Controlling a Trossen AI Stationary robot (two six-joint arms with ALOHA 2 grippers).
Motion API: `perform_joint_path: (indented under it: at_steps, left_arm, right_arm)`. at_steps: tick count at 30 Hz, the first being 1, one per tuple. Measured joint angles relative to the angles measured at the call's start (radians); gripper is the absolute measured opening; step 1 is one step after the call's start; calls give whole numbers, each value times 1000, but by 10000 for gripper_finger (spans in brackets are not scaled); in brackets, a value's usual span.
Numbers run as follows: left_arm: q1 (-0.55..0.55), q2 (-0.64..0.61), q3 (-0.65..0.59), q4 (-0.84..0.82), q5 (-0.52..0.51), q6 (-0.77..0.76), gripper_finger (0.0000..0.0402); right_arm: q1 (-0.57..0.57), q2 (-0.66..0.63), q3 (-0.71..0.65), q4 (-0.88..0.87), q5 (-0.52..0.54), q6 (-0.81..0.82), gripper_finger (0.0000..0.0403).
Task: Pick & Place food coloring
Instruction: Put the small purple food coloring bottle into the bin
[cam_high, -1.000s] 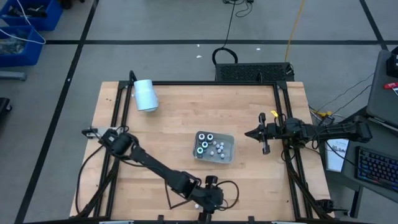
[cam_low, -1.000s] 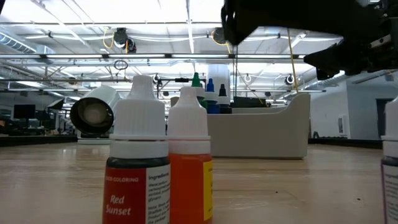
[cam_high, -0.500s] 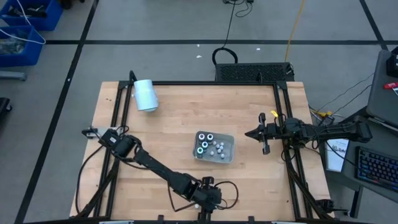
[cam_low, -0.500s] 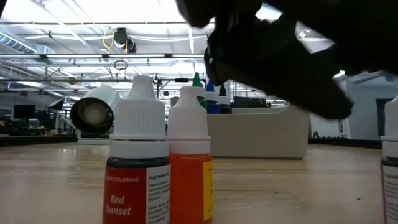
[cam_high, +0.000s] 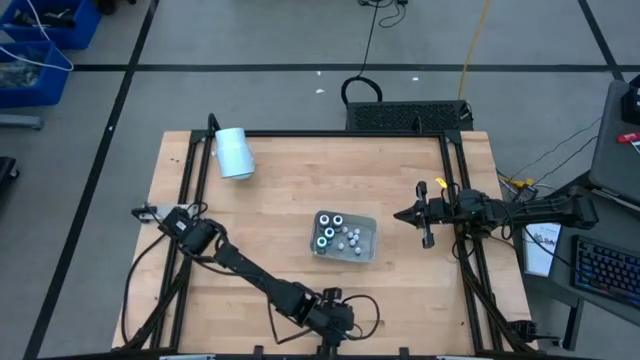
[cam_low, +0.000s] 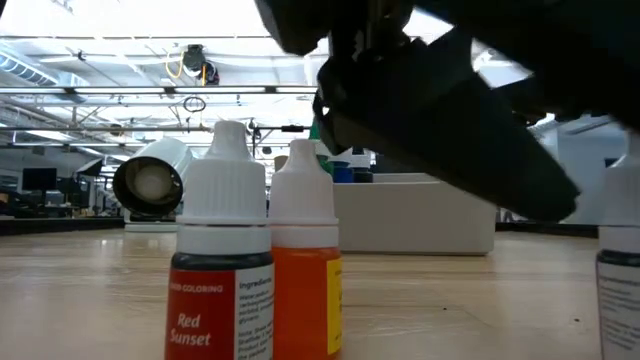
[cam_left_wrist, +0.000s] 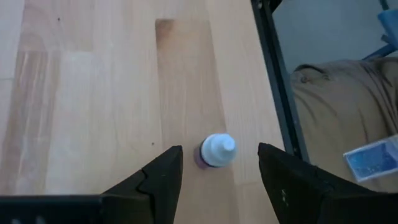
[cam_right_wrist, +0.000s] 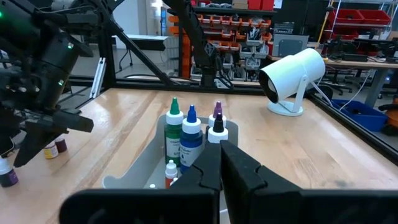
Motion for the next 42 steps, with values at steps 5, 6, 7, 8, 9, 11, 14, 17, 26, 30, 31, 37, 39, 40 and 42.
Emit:
perform_joint_path:
  at_steps: [5,6,7,8,9,11,14,17,26,30,31,37,39,40,42]
  left_arm:
    - [0,20,0,16,1,8,214]
    - [3,30,0,28,2,7,214]
    - [4,36,0,37,9,4,214]
    - [4,39,0,32,19,4,214]
    - [5,43,0,34,28,4,214]
    - [9,52,0,64,34,8,214]
    - [10,56,0,71,51,23,214]
    - [10,56,0,69,49,22,214]
    - [10,56,0,66,45,24,213]
    - [10,55,0,67,45,24,213]
    - [10,55,0,67,45,27,212]
    - [10,55,0,69,45,29,155]
    - [10,55,0,69,45,30,127]
    - [10,55,0,69,45,32,113]
    - [10,55,0,71,47,57,88]
  right_arm:
    - [0,0,0,0,1,-2,0]
    - [0,0,0,0,1,-3,0]
    - [0,-1,0,-1,2,-3,0]
    - [0,0,0,-2,2,-3,0]
    - [0,0,0,-1,2,-3,0]
    - [0,-1,0,-3,2,-3,0]
    - [0,-1,0,-2,2,-3,0]
    - [0,0,0,-2,3,-3,0]
    - [0,0,0,-3,3,-3,0]
    - [0,0,0,-3,3,-3,0]
    - [0,0,0,-3,3,-3,0]
    - [0,0,0,-2,3,-3,0]
    - [0,0,0,-3,3,-3,0]
    - [0,0,0,-3,3,-3,0]
    - [0,0,0,-3,3,-3,0]
